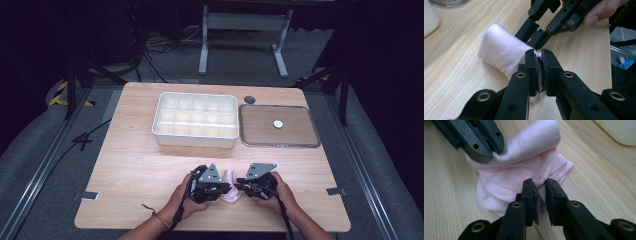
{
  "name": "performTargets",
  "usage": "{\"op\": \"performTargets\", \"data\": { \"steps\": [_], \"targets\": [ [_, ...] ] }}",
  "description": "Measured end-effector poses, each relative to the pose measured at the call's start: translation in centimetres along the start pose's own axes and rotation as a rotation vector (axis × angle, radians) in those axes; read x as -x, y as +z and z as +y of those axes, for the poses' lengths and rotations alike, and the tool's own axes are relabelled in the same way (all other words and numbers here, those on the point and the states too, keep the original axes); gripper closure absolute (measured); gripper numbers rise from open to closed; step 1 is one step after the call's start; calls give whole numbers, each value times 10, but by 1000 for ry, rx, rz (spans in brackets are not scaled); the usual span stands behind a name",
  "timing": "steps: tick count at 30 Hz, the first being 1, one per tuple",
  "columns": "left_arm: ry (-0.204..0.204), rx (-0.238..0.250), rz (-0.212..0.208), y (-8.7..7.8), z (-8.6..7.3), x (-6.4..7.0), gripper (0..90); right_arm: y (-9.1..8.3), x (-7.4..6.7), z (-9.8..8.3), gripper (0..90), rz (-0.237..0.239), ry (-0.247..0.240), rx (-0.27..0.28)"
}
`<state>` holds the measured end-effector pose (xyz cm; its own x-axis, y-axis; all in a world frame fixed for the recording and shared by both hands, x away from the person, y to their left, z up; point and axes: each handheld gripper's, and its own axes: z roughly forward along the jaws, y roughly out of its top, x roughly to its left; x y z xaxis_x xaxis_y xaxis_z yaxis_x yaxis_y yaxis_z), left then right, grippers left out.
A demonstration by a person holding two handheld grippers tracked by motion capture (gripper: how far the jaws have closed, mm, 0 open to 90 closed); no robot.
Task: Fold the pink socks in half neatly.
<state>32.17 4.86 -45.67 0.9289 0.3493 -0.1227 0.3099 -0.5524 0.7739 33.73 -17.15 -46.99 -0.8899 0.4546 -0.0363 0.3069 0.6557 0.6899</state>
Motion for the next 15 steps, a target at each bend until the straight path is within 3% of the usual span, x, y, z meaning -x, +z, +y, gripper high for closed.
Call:
{"op": "performTargets", "data": {
  "steps": [12,15],
  "targets": [
    [30,-41,-5,15,0,6,833,-4,7,-1,787,7,31,12],
    [40,-56,-3,18,1,7,832,-16,11,4,811,-19,40,78]
  ]
}}
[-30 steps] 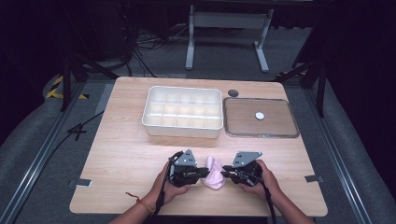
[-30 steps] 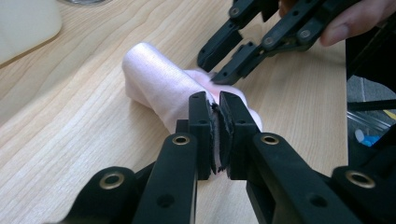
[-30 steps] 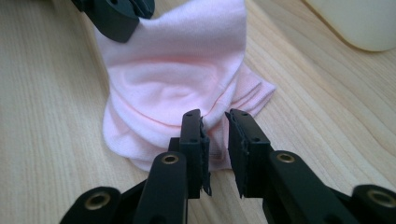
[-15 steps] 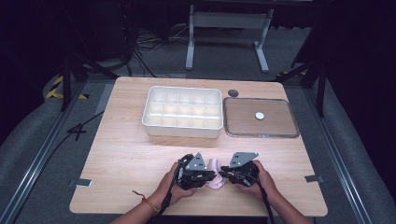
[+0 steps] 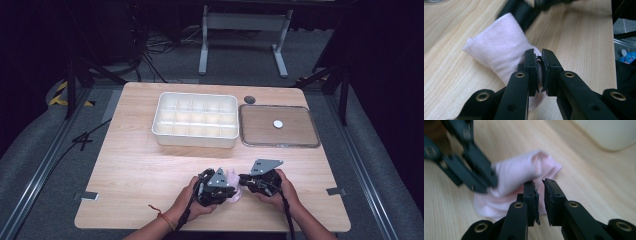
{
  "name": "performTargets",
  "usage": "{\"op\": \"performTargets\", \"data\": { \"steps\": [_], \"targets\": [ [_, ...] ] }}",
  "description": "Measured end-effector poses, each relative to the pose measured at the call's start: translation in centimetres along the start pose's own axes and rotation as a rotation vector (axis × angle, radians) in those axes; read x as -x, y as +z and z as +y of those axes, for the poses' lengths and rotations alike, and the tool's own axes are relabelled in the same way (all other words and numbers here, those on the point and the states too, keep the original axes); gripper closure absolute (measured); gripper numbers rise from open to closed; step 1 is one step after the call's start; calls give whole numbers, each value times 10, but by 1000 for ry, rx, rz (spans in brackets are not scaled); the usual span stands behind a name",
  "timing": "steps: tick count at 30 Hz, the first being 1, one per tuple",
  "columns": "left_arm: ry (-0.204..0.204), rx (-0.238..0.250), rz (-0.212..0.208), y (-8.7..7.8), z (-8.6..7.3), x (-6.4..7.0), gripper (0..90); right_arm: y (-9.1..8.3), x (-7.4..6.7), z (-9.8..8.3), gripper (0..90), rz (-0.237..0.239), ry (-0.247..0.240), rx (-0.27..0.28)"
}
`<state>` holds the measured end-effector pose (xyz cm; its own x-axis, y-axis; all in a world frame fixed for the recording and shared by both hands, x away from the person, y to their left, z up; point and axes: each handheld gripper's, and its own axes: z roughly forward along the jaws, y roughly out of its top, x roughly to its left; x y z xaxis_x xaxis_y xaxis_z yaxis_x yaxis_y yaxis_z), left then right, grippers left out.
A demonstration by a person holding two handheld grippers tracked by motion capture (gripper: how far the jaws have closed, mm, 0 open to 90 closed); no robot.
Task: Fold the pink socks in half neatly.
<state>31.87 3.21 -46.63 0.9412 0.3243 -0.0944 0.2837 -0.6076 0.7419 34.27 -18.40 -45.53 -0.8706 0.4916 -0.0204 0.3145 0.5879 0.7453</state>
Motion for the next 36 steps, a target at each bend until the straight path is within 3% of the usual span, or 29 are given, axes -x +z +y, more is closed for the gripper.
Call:
{"op": "performTargets", "data": {
  "steps": [4,8,13,17,21,25,27,31,34,35,36],
  "targets": [
    [-7,-4,-2,3,0,0,832,-14,2,8,822,-14,19,90],
    [-6,-9,5,3,0,1,832,-17,-8,15,812,9,-22,129],
    [-18,3,3,4,0,2,828,-1,-13,14,810,17,-57,75],
    [6,-5,3,4,0,6,813,12,-8,7,817,2,-55,20],
    [26,-15,-3,3,0,11,799,16,-3,2,818,8,-44,10],
    [67,-35,-55,-9,-2,18,798,16,-2,-1,821,12,-28,10],
    [76,-37,-56,-14,-2,19,792,16,-2,-1,822,12,-31,10],
    [79,11,-35,-31,0,11,788,16,-1,-1,823,16,-28,8],
    [40,56,-5,-34,-1,-1,789,16,-2,-1,823,19,-22,7],
    [43,57,-5,-32,-2,-2,789,16,-2,-1,823,18,-25,6],
    [71,56,0,-28,-3,-3,789,16,-2,-1,823,19,-25,7]
  ]
}}
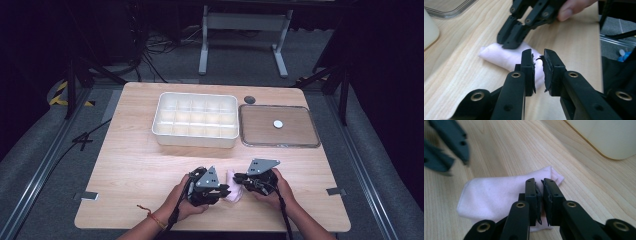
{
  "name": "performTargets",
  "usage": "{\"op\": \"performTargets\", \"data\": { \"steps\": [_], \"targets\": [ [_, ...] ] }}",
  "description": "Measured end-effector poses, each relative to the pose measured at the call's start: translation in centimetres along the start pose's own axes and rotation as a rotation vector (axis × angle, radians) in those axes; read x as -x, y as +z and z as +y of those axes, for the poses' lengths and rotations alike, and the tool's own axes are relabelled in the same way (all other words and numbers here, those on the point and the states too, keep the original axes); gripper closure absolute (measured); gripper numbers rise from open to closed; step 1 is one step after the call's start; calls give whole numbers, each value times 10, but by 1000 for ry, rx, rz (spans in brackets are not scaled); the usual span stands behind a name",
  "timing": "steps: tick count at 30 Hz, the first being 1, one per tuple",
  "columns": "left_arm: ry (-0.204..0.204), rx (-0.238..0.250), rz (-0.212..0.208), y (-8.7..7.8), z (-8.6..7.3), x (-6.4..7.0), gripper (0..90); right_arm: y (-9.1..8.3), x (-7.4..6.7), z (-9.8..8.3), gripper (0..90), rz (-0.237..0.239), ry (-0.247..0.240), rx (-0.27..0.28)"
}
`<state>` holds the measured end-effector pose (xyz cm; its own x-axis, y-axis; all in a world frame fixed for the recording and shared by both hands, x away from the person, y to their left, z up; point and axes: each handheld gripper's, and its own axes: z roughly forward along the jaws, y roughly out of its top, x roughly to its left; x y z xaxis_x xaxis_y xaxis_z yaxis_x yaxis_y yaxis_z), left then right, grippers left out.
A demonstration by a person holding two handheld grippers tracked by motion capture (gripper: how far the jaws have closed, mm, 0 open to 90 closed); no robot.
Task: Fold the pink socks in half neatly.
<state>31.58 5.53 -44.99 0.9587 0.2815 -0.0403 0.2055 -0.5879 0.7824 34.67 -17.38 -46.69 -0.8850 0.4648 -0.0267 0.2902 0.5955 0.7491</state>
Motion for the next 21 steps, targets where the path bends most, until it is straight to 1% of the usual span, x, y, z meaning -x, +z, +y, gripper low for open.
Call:
{"op": "performTargets", "data": {
  "steps": [2,4,5,7,8,9,10,12,13,15,17,18,19,20,21],
  "targets": [
    [64,-18,13,8,-3,2,789,0,0,0,822,1,-1,1],
    [87,-28,3,16,-7,4,789,0,-1,0,823,-5,-6,3],
    [91,-31,-12,19,-8,6,790,0,-1,-1,823,-6,-12,6],
    [89,-38,-29,23,-9,8,794,0,-1,-1,823,-6,-13,6],
    [89,-44,-24,25,-9,9,805,0,0,-1,823,-5,-12,8],
    [89,-44,-29,25,-9,8,805,0,0,-1,823,-5,-12,8],
    [78,-47,-35,26,-10,8,810,0,0,-1,822,-3,-10,8],
    [76,-47,-36,28,-11,9,820,0,0,-1,816,-5,-13,5],
    [70,-44,-41,29,-12,9,825,-1,1,0,811,-11,-20,1],
    [70,-44,-43,29,-12,9,826,-4,3,1,816,-43,-26,-7],
    [65,-38,-49,30,-13,10,826,-4,7,-2,836,-65,-10,-18],
    [63,-36,-50,30,-13,10,827,-3,9,-4,836,-78,-6,-36],
    [62,-36,-49,30,-13,10,826,-1,11,-6,836,-71,6,-49],
    [62,-36,-47,30,-13,10,827,0,12,-8,834,-61,17,-49],
    [61,-36,-47,30,-13,10,826,-1,12,-8,828,-62,20,-49]
  ]
}}
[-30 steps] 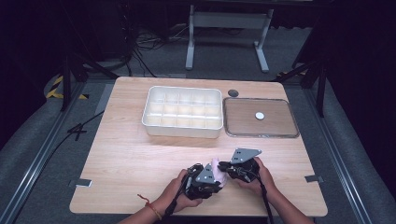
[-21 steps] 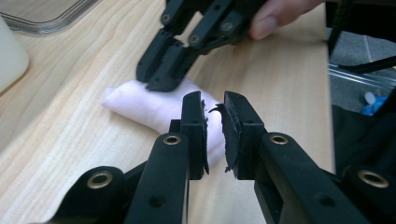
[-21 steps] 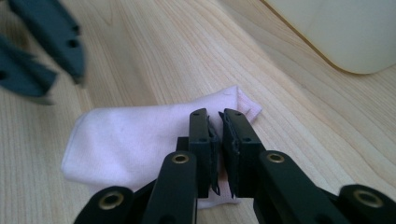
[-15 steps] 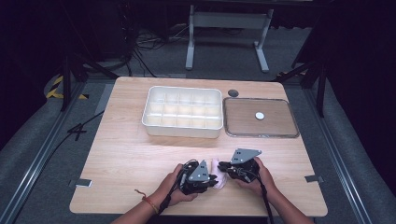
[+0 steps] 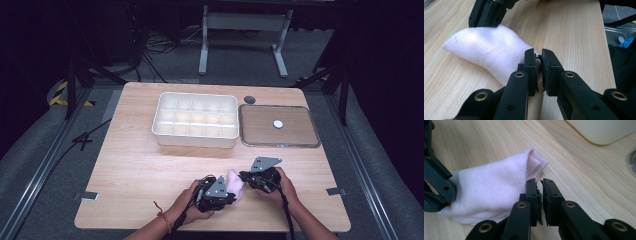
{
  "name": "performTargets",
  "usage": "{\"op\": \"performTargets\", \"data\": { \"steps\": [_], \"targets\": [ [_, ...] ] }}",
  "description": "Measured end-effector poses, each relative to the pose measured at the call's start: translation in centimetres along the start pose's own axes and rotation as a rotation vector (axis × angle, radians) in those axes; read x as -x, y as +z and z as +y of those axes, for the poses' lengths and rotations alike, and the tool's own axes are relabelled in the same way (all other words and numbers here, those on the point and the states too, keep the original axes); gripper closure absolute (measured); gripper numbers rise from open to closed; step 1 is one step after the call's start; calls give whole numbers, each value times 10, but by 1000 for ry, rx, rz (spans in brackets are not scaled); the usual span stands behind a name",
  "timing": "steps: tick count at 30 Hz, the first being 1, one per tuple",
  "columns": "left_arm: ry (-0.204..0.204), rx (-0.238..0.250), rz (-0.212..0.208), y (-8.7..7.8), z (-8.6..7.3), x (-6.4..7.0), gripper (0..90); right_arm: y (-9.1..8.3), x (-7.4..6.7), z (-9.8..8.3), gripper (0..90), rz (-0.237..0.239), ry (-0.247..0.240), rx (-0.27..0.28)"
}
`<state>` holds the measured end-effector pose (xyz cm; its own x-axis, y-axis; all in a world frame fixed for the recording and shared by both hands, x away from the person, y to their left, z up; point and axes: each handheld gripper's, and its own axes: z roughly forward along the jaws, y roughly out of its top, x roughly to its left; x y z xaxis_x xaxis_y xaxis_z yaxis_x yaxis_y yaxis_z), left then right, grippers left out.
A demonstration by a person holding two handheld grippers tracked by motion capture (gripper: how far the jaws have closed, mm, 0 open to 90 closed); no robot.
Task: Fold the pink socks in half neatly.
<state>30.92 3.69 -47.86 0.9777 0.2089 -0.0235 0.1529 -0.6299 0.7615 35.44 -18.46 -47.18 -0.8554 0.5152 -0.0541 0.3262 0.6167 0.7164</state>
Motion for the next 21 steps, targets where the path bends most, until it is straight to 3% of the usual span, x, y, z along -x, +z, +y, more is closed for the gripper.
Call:
{"op": "performTargets", "data": {
  "steps": [5,6,9,11,15,19,21],
  "targets": [
    [-6,4,-4,0,-1,-1,826,-13,0,8,826,-33,-3,54],
    [-8,9,-4,0,-1,-1,826,-25,-1,11,822,-26,7,113],
    [-8,3,-4,0,-1,-1,826,-33,-8,14,813,24,1,151],
    [-15,7,-9,0,-1,-1,826,-32,-13,14,813,43,-9,146],
    [-18,5,-11,0,-1,-1,827,-16,-27,10,811,49,-76,47],
    [-12,4,-10,1,-1,0,832,-8,-20,5,819,43,-54,35],
    [-10,4,-7,1,-1,0,834,-8,-18,5,818,16,-58,27]
  ]
}}
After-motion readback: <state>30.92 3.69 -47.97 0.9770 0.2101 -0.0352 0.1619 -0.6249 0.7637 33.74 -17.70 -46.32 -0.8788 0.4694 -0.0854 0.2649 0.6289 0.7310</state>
